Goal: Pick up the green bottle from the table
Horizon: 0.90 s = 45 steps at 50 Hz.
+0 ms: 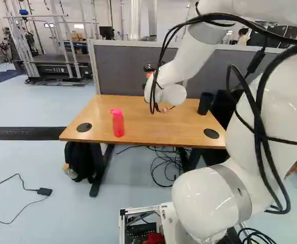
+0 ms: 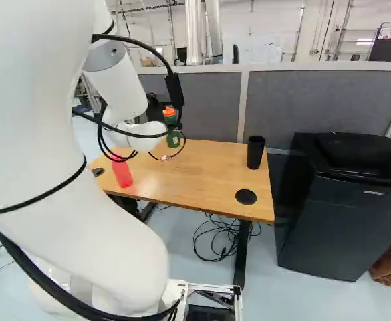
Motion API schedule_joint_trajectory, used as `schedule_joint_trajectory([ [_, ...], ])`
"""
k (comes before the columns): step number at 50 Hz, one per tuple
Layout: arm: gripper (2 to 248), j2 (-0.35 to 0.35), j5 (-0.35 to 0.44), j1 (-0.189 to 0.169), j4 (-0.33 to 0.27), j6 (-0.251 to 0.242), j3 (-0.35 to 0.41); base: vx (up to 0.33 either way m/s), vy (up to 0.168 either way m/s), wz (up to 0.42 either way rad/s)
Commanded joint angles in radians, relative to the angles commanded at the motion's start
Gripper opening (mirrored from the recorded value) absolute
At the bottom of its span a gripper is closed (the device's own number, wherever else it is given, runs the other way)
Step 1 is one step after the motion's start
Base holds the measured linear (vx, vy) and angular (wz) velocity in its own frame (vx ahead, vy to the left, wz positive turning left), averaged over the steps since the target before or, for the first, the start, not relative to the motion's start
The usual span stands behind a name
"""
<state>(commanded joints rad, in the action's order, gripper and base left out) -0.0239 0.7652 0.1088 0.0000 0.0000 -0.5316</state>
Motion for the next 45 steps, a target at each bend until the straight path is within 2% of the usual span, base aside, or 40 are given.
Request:
schedule_joint_trajectory([
  [28, 12, -0.118, 0.000, 0.008, 0.000, 0.000, 0.111, 0.000, 0.000, 0.000],
  [45, 12, -0.124, 0.004, 0.003, 0.000, 0.000, 0.125, 0.000, 0.000, 0.000],
])
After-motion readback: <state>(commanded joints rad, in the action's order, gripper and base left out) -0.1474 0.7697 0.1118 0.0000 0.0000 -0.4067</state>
